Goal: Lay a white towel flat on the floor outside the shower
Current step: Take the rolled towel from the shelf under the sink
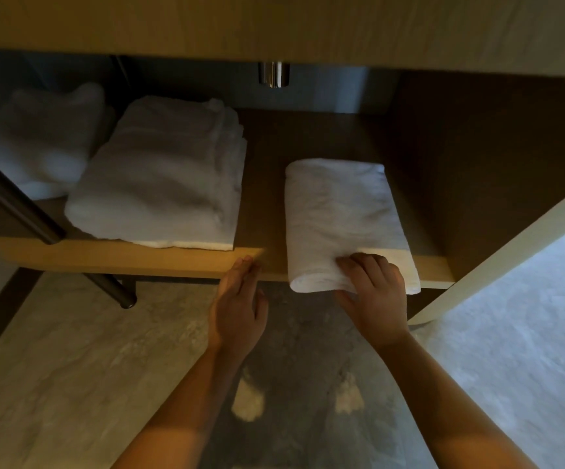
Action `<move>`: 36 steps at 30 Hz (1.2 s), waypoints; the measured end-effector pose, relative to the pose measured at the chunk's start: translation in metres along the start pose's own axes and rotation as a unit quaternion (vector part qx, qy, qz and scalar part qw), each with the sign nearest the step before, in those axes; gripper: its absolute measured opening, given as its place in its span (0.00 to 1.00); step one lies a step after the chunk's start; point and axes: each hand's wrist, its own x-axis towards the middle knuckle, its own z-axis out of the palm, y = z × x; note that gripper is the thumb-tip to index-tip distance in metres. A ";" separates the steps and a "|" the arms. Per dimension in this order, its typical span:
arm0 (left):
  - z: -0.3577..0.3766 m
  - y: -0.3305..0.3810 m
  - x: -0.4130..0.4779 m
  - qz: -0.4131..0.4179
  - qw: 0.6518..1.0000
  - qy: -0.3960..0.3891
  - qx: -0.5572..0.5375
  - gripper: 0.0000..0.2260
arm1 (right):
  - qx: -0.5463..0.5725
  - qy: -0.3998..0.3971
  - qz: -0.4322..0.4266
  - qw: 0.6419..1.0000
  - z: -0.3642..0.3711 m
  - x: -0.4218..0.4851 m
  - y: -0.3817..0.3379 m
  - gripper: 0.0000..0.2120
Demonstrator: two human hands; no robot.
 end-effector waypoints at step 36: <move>-0.462 0.210 -0.021 -0.161 0.983 -0.089 0.027 0.13 | 0.111 -0.318 0.092 0.937 -0.389 0.128 -0.207 0.23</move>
